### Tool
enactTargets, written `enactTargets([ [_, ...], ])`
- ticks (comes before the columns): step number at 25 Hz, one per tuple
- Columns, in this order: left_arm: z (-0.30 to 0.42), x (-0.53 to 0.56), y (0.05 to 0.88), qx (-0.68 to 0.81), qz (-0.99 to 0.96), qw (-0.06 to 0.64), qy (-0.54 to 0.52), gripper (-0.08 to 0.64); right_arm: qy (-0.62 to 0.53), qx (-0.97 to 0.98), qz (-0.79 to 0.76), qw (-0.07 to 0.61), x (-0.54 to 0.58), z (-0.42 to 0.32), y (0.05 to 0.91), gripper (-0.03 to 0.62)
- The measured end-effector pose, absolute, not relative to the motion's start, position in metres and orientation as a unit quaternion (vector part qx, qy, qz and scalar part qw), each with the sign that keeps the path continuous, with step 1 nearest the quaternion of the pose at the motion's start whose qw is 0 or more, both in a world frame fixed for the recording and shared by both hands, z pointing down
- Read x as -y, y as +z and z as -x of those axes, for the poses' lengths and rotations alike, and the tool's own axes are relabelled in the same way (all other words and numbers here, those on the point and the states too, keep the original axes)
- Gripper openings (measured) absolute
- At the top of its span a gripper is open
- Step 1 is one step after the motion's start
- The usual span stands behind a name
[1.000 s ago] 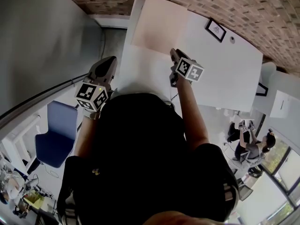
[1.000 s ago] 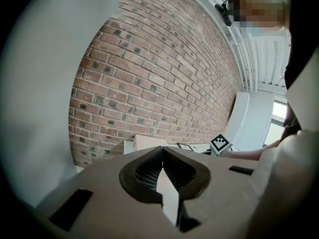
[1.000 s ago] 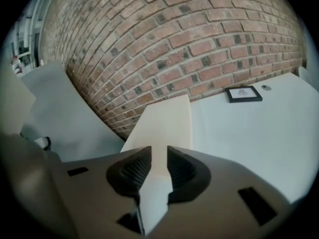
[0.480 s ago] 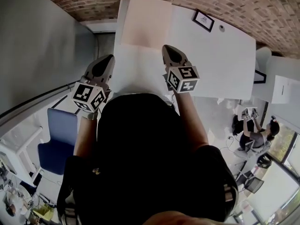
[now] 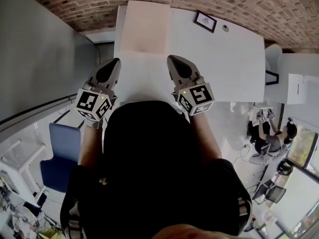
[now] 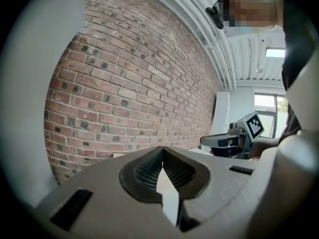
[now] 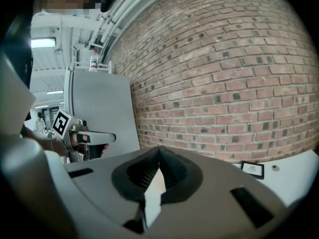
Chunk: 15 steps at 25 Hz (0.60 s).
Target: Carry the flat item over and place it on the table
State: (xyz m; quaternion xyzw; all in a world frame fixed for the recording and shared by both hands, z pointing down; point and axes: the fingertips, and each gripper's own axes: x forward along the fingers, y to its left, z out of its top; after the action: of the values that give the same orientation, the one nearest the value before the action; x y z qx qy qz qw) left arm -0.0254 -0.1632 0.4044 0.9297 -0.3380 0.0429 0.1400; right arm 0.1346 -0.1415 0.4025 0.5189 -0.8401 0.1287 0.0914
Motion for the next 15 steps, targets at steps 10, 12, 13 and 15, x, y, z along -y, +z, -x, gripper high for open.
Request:
enactTargets([
  [10,0.017,0.145,0.387,0.334,-0.935,0.113,0.04,0.005,0.079,0.847,-0.518,0.088,0.11,-0.132,0.38,0.011],
  [12,0.015,0.141,0.381,0.33,-0.937,0.108,0.031,0.005,0.073,0.847,-0.519,0.088,0.108,-0.133,0.38,0.011],
  [13,0.014,0.14,0.378,0.329,-0.938,0.105,0.028,0.005,0.072,0.847,-0.52,0.09,0.107,-0.134,0.381,0.011],
  [15,0.014,0.138,0.374,0.333,-0.937,0.099,0.027,0.005,0.076,0.847,-0.519,0.091,0.107,-0.134,0.383,0.011],
])
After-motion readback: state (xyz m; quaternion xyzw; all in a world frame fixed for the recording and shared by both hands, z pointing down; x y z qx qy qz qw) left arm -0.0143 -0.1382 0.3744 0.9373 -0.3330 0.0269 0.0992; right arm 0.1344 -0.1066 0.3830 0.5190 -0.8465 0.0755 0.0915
